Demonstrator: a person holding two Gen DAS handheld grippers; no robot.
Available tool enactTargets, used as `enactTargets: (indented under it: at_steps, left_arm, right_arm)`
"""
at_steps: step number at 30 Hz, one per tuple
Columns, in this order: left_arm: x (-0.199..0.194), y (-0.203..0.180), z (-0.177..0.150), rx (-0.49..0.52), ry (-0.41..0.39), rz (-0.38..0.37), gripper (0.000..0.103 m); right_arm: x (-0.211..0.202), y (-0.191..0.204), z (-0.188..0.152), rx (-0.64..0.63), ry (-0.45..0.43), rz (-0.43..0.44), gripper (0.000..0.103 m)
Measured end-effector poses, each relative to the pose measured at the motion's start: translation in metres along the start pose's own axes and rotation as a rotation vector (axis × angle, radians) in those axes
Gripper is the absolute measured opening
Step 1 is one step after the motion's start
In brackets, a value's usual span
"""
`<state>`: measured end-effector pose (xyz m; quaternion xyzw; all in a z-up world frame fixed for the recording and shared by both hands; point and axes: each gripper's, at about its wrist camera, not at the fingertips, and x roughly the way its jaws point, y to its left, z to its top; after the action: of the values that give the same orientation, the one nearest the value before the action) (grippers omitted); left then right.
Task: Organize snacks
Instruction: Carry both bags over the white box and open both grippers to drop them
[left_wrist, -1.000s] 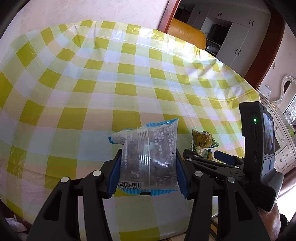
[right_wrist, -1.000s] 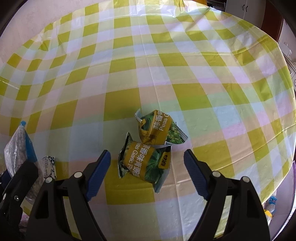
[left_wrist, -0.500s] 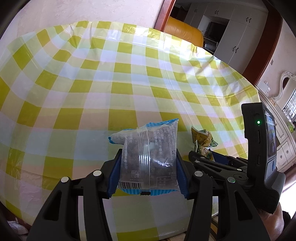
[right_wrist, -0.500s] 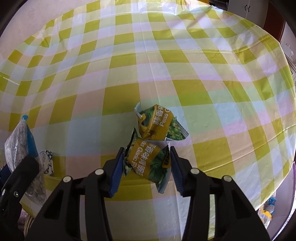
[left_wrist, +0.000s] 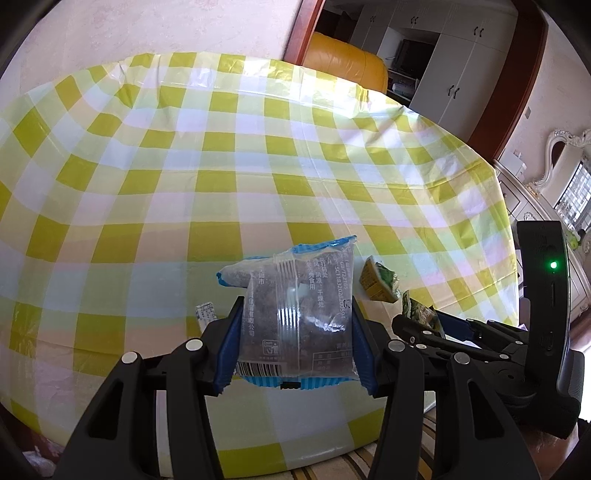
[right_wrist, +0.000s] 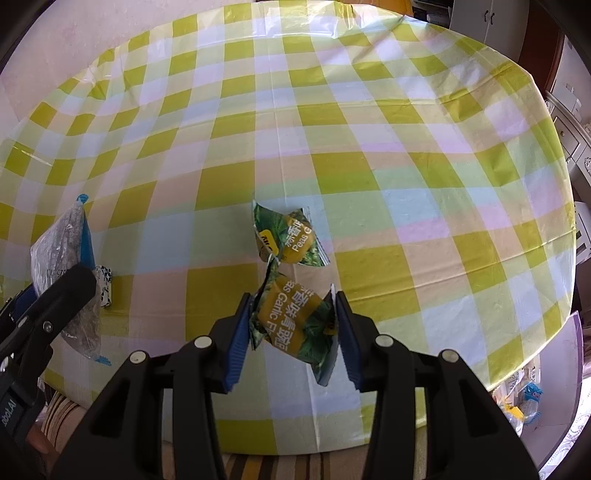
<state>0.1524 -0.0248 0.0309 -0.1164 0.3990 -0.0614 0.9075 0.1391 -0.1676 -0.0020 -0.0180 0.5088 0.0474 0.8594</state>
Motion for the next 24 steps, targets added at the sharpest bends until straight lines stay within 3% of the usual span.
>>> enactTargets:
  at_steps: [11,24]
  left_arm:
    - [-0.001,-0.054,-0.007,0.090,0.024,-0.085,0.051]
    - [0.010,-0.141,-0.024,0.234,0.106,-0.227,0.051]
  right_arm:
    - [-0.028,-0.050,-0.017,0.039,-0.017,-0.042,0.044]
    - [-0.051,-0.145,-0.043,0.162,-0.029,-0.154,0.044]
